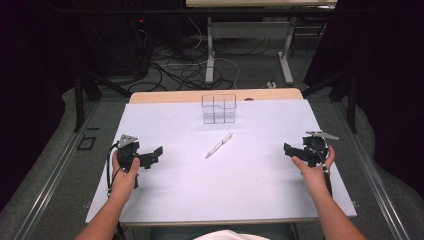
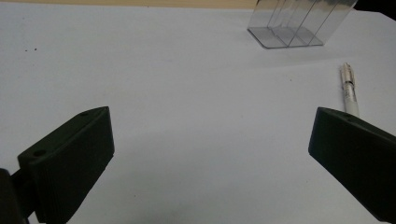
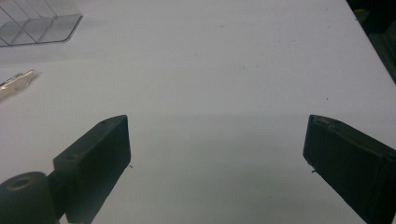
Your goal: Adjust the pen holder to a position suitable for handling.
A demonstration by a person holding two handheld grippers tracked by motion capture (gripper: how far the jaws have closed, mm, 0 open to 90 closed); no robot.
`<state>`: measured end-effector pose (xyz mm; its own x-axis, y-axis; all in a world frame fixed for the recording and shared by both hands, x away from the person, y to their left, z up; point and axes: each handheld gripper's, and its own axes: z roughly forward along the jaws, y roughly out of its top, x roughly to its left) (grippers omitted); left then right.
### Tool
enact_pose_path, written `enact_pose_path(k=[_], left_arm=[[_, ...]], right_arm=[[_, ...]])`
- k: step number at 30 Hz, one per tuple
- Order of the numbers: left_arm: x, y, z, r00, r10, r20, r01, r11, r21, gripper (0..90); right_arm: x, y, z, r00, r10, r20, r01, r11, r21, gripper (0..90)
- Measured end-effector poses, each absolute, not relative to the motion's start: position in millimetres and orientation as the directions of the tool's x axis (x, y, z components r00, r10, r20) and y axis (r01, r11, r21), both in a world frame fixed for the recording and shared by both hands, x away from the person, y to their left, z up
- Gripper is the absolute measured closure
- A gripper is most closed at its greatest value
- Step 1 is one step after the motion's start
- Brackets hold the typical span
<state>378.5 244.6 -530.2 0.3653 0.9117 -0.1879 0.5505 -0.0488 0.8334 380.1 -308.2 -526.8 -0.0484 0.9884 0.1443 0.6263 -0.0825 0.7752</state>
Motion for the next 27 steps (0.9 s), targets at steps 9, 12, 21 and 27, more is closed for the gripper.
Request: enact_pose_path(k=[9, 12, 21, 27], left_arm=[[377.5, 243.2, -529.9, 0.358, 0.914, -0.192, 0.556, -0.043, 0.830, 0.2], [376.7, 242.5, -530.5, 0.363, 0.913, -0.187, 0.556, -0.051, 0.830, 0.1], [375.9, 242.8, -531.1, 0.365, 0.912, -0.186, 0.559, -0.055, 0.828, 0.2], [374.9, 243.6, -530.6, 0.364, 0.912, -0.189, 0.559, -0.052, 0.828, 0.2]], right_arm=[[385.4, -298.6, -515.0, -0.081, 0.990, 0.114, 0.615, -0.041, 0.788, 15.1], [391.5, -295.6, -508.4, -0.106, 0.989, 0.099, 0.610, -0.014, 0.792, 17.6], [413.8, -272.0, -476.3, -0.181, 0.976, 0.122, 0.620, 0.017, 0.784, 24.6], [428.7, -253.8, -455.0, -0.220, 0.970, 0.106, 0.615, 0.054, 0.787, 25.3]])
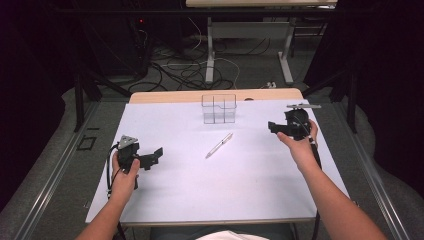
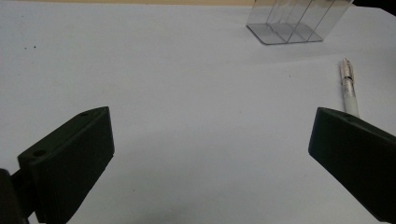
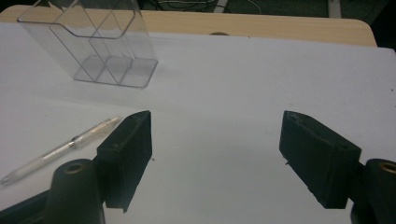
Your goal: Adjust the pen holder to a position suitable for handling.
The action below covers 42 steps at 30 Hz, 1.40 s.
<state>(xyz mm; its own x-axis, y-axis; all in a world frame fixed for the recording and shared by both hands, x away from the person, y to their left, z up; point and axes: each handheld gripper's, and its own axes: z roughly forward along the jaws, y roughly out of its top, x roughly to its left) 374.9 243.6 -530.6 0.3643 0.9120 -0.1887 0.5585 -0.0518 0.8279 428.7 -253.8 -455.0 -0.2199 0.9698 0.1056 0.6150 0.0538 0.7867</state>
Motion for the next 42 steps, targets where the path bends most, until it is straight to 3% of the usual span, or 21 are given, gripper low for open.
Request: enact_pose_path(k=[13, 25, 42], left_arm=[[375.6, 242.9, -532.0, 0.367, 0.911, -0.189, 0.555, -0.051, 0.830, 0.2], [375.6, 243.2, -532.0, 0.371, 0.909, -0.190, 0.563, -0.058, 0.824, 0.2], [376.6, 240.9, -532.6, 0.380, 0.905, -0.192, 0.566, -0.064, 0.822, 0.2]], right_arm=[[458.4, -216.7, -422.3, -0.292, 0.956, 0.026, 0.609, 0.165, 0.776, 26.7], [487.6, -186.7, -401.3, -0.329, 0.943, 0.044, 0.644, 0.190, 0.741, 38.9], [528.4, -164.2, -412.2, -0.270, 0.961, 0.066, 0.678, 0.140, 0.721, 48.2]])
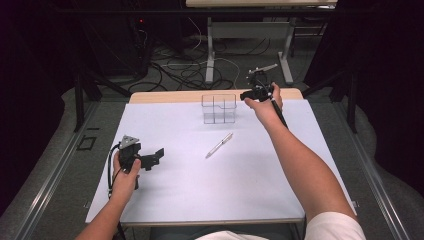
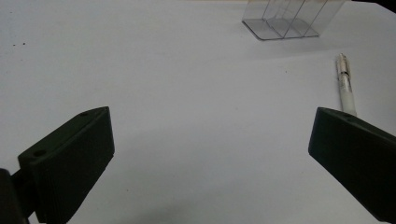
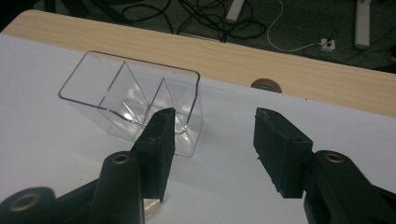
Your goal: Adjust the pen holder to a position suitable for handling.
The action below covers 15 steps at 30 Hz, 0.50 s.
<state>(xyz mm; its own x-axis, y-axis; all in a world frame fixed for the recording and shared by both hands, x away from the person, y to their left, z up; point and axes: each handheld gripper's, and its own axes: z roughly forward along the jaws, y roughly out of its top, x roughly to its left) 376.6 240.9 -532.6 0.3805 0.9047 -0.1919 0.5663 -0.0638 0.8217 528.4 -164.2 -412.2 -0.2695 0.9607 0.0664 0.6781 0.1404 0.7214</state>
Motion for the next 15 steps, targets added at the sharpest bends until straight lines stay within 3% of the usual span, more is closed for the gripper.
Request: enact_pose_path(k=[15], left_arm=[[376.9, 243.9, -532.9, 0.377, 0.904, -0.203, 0.568, -0.053, 0.821, 0.3]], right_arm=[[552.1, -153.8, -441.6, -0.234, 0.969, 0.079, 0.720, 0.118, 0.684, 53.7]])
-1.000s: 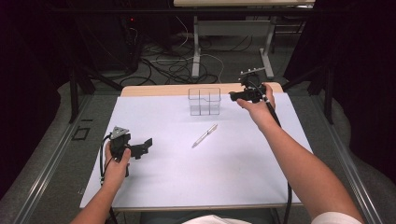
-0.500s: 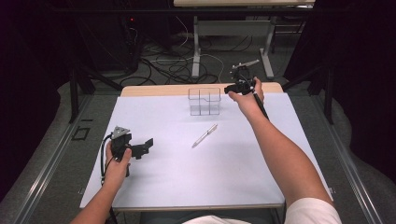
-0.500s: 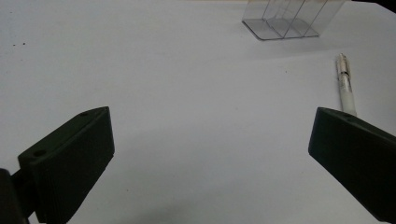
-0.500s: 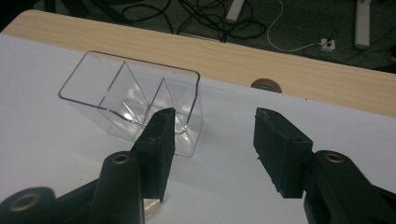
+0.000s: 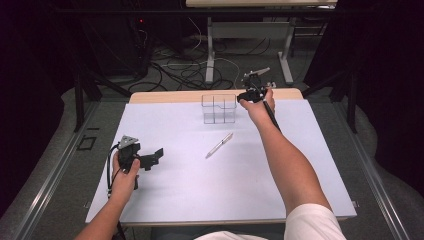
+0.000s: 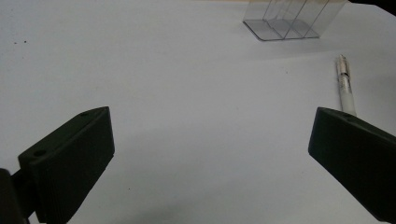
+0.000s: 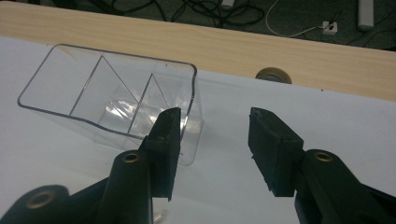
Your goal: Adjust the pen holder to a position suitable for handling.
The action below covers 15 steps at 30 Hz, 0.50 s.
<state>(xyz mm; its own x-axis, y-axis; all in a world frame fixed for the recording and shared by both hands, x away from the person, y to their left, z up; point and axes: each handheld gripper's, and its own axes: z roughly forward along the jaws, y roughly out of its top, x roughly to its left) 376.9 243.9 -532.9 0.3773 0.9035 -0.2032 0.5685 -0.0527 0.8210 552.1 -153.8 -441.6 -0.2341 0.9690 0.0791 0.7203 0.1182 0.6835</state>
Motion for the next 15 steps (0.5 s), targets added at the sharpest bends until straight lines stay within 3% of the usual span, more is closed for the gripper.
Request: enact_pose_path(k=[15], left_arm=[[376.6, 246.2, -533.9, 0.361, 0.908, -0.211, 0.574, -0.039, 0.818, 0.3]], right_arm=[[565.2, -138.6, -461.5, -0.220, 0.972, 0.087, 0.733, 0.106, 0.672, 59.3]])
